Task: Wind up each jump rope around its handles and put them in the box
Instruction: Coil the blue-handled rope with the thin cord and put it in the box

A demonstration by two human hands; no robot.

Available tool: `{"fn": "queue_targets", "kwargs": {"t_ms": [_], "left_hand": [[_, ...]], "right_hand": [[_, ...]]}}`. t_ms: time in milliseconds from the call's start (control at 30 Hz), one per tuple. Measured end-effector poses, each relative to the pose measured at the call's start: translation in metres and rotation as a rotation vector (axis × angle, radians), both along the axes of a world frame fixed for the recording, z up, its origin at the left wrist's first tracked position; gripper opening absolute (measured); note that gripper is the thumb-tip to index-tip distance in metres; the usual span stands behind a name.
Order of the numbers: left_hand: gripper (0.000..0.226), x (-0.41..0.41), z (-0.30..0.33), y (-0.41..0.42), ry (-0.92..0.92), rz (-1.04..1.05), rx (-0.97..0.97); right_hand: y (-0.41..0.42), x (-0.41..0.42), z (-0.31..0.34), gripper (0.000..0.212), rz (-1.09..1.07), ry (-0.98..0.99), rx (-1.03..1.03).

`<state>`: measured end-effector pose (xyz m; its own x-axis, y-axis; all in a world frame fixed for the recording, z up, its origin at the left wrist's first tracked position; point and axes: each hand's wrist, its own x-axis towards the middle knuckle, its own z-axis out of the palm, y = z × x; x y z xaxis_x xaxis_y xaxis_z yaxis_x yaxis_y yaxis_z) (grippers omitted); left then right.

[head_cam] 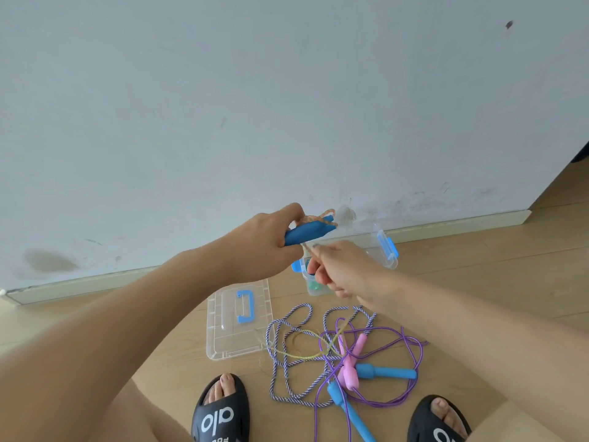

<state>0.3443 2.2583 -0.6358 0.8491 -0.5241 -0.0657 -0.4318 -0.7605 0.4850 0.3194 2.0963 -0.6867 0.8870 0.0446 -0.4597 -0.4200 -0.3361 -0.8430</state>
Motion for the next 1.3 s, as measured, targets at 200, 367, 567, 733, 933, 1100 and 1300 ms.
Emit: {"fn": "queue_targets", "kwargs": {"t_ms": [200, 367, 567, 733, 933, 1100, 1300], "left_hand": [[0.023, 0.007, 0.000, 0.016, -0.253, -0.179, 0.283], [0.006, 0.013, -0.001, 0.020, -0.328, -0.218, 0.350], [0.007, 0.013, 0.000, 0.026, -0.334, -0.237, 0.318], [0.009, 0.021, -0.002, 0.035, -0.398, -0.203, 0.595], [0.012, 0.025, -0.001, 0.040, -0.460, -0.161, 0.630], [0.013, 0.017, -0.002, 0.025, -0.523, -0.221, 0.593], [0.016, 0.017, -0.005, 0.026, -0.487, -0.220, 0.467]], "right_hand": [[-0.027, 0.029, 0.014, 0.018, -0.084, -0.139, 0.021], [-0.025, 0.030, 0.029, 0.032, 0.110, -0.295, 0.292], [-0.025, 0.025, 0.031, 0.038, 0.319, -0.319, 0.121], [-0.038, 0.022, 0.037, 0.027, 0.353, -0.452, -0.215], [-0.044, 0.016, 0.023, 0.020, 0.578, -0.239, -0.330], [-0.029, 0.015, 0.028, 0.037, 0.468, -0.178, 0.117], [-0.026, 0.014, 0.030, 0.040, 0.324, -0.212, 0.102]]}}
